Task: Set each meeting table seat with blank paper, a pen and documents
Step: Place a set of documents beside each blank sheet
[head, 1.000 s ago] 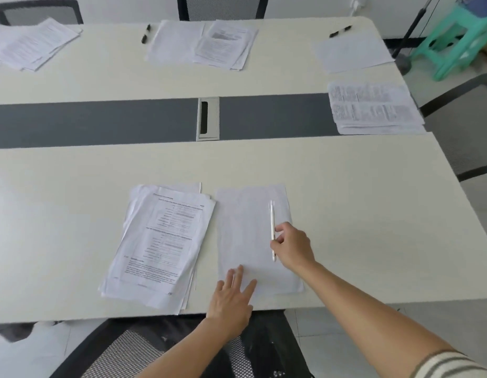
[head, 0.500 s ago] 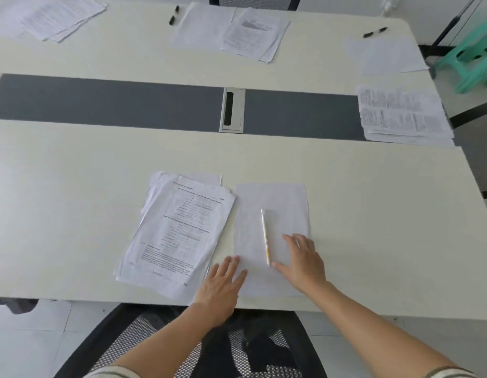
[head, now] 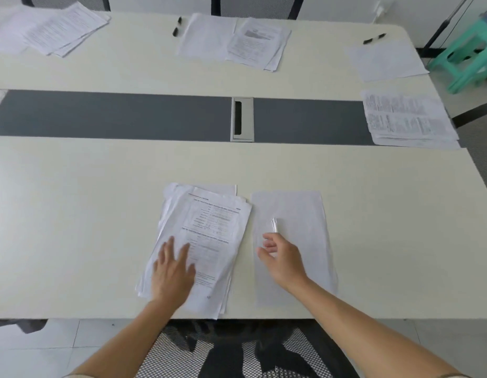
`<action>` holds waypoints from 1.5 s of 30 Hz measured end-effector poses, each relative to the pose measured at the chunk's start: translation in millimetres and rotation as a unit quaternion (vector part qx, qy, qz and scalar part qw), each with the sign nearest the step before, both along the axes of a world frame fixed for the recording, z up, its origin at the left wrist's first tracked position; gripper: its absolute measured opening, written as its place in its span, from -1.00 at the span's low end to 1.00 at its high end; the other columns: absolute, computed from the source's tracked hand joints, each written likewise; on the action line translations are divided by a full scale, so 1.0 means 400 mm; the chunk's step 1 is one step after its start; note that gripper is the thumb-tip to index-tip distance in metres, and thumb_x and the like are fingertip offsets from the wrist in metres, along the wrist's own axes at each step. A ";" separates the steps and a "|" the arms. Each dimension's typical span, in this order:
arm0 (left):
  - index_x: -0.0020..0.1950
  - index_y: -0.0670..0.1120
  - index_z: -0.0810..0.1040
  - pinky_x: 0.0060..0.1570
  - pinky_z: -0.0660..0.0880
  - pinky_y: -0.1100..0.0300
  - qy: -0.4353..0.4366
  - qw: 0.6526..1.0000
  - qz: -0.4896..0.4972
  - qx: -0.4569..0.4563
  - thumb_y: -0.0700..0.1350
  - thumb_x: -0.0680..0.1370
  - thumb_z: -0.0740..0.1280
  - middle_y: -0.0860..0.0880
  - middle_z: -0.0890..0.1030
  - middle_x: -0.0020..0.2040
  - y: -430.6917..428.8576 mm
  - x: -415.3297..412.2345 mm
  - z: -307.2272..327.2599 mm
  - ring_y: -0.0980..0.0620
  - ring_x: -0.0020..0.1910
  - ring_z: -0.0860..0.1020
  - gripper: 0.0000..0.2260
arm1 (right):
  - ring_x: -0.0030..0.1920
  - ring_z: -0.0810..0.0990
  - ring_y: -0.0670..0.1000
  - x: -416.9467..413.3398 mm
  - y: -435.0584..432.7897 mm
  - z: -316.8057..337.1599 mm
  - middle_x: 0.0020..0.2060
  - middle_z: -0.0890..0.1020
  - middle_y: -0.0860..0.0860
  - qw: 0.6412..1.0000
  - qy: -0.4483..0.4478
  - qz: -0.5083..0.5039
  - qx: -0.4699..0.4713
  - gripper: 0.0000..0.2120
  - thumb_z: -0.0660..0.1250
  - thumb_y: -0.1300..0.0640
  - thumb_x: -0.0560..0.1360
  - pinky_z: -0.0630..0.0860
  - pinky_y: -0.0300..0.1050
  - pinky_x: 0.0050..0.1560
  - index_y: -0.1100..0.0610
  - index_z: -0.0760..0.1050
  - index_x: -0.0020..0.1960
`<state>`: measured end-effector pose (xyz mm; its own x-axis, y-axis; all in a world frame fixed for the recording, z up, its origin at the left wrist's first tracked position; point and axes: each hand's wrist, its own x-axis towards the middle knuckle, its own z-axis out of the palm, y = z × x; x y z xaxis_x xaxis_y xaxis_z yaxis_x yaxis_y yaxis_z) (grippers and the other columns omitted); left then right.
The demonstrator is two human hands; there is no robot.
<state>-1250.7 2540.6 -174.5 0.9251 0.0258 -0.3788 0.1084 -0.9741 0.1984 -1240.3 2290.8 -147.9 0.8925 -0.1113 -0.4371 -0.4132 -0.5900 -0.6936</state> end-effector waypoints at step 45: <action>-0.05 0.07 0.59 0.11 0.56 -0.11 -0.004 0.851 0.218 -0.478 -0.24 0.45 0.44 -0.11 0.68 0.03 0.170 0.093 0.217 -0.13 0.06 0.62 -0.79 | 0.06 0.64 -0.14 0.091 0.170 0.106 0.01 0.69 -0.11 0.979 -0.012 0.047 0.196 -0.70 0.45 0.24 0.47 0.54 -0.15 0.17 -0.18 0.57 -0.03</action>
